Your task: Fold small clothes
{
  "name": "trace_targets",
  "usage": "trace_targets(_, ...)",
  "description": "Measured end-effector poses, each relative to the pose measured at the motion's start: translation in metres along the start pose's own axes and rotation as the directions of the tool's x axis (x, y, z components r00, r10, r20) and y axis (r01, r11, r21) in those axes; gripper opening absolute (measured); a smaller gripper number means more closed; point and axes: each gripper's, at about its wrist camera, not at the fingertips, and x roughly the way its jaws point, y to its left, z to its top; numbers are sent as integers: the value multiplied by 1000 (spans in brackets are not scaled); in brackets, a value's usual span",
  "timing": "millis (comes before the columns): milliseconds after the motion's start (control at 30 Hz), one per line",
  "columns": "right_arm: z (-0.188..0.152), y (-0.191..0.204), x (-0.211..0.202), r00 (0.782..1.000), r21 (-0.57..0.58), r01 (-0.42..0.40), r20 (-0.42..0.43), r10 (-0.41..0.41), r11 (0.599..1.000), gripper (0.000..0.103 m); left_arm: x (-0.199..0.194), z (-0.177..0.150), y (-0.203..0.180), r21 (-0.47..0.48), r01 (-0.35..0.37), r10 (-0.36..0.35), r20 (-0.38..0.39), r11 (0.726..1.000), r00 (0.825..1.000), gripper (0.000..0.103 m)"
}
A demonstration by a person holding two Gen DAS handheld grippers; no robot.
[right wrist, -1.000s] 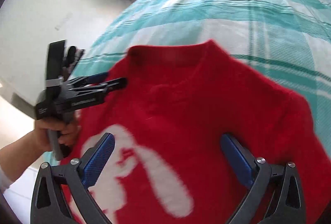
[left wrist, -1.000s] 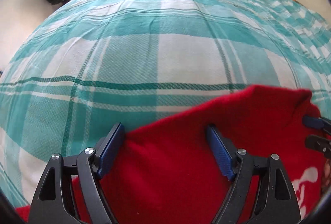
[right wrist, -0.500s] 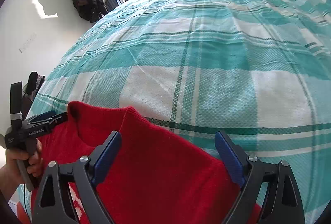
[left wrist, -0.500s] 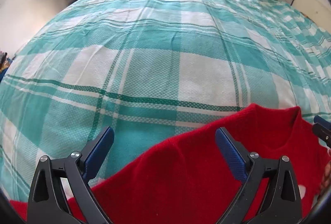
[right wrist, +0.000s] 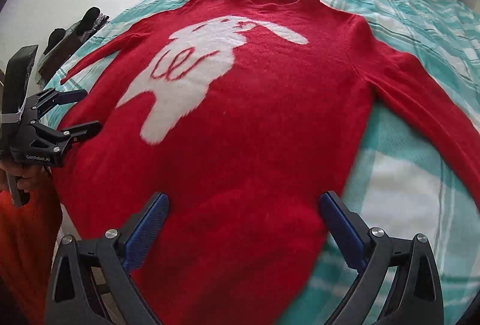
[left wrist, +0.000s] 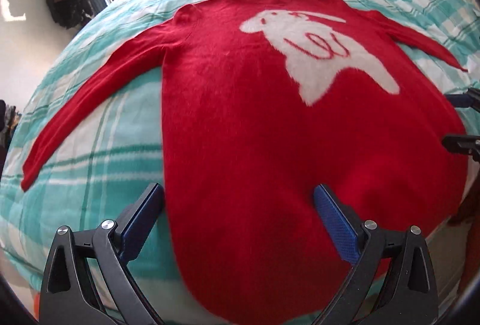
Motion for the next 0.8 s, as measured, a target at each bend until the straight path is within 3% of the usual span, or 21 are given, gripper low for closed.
trace_targets(133, -63, 6, -31, 997, 105, 41, -71, -34, 994, 103, -18, -28, 4, -11, -4, 4, -46, 1000, 999, 100)
trace_targets(233, -75, -2, -46, 995, 161, 55, -86, -41, 985, 103, -29, -22, 22, -103, -37, 37, 5, 994, 999, 100)
trace_targets(300, -70, -18, -67, 1000, 240, 30, 1, -32, 970, 102, -43, -15, 49, -245, -42, 63, 81, 969, 995, 99)
trace_targets(367, -61, -50, -94, 990, 372, -39, 137, -13, 927, 102, -52, -15, 82, -418, -13, 77, 137, 908, 988, 99)
trace_targets(433, -55, -94, -120, 958, 501, -136, 287, -15, 855, 103, -54, -25, 114, -551, 1, 112, 171, 835, 979, 99)
trace_targets(533, -64, -168, -146, 890, 662, -227, 438, -123, 714, 103, -41, -46, 146, -653, -78, 193, 106, 753, 976, 99)
trace_targets(567, -72, -196, -146, 879, 720, -264, 454, -148, 642, 103, -37, -51, 155, -694, -77, 183, 80, 715, 980, 99)
trace_targets(633, -87, -245, -134, 867, 810, -358, 473, -156, 465, 103, -33, -62, 170, -770, -4, 127, 101, 639, 987, 99)
trace_targets(667, -100, -264, -127, 863, 840, -393, 477, -164, 375, 102, -31, -66, 174, -789, 3, 127, 103, 614, 987, 99)
trace_targets(700, -109, -280, -120, 861, 859, -418, 478, -174, 295, 101, -29, -68, 176, -800, -9, 135, 90, 600, 987, 99)
trace_targets(733, -117, -293, -115, 856, 866, -439, 484, -182, 240, 96, -27, -69, 178, -805, -16, 135, 80, 594, 988, 99)
trace_targets(800, -122, -309, -109, 861, 881, -431, 467, -203, 197, 82, -25, -70, 175, -802, -23, 136, 73, 597, 988, 99)
